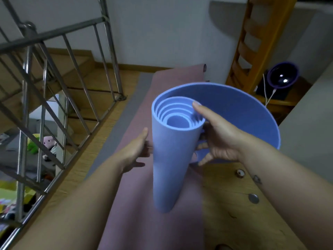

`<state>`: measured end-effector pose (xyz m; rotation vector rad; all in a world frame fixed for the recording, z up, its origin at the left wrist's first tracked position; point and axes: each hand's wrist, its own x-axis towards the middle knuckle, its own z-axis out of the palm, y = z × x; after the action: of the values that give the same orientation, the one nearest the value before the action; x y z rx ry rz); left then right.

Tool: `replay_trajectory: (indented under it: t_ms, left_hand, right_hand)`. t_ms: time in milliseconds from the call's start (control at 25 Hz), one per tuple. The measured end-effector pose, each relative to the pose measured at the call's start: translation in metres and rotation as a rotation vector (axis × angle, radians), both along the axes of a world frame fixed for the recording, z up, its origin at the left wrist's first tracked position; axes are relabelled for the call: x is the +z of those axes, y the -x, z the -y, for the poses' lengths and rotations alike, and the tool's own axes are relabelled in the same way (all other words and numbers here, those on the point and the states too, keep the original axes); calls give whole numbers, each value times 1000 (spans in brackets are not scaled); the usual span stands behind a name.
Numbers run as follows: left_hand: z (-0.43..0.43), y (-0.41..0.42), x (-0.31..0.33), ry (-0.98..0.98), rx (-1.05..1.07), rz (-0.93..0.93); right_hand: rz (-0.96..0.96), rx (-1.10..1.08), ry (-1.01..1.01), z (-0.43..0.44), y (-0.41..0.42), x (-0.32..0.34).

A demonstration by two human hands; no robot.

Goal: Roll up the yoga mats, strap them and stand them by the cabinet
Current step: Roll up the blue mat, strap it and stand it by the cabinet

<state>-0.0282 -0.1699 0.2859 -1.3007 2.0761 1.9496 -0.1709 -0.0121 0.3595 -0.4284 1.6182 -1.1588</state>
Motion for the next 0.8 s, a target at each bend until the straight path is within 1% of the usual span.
replay_trajectory:
  t_ms: [40, 80, 160, 240, 320, 360, 480, 560, 680, 800]
  left_hand:
    - [-3, -1, 12, -31, -39, -15]
    - [-10, -3, 26, -19, -61, -41]
    - [-22, -9, 48, 26, -47, -84]
    - [-33, -14, 67, 2, -36, -86]
    - [-37, -17, 85, -73, -50, -25]
    - [-39, -17, 95, -73, -82, 25]
    - [-40, -14, 119, 18, -212, 176]
    - [-39, -12, 127, 20, -294, 246]
    - [-40, -7, 125, 0, -335, 266]
    - [-40, -6, 117, 40, -309, 254]
  right_hand:
    - [2, 4, -12, -1, -3, 2]
    - [3, -4, -24, -2, -7, 4]
    - [2, -29, -49, -6, -14, 6]
    - [5, -47, -63, -11, -17, 7]
    - [4, -47, -84, -17, -20, 6]
    - [-13, -24, -96, -18, -22, 7]
    - [-41, 100, -139, -16, -28, 19]
    - [-46, 181, -190, -9, -29, 31]
    - [-128, 257, -259, 1, -27, 39]
    - [-127, 279, -276, 7, -25, 33]
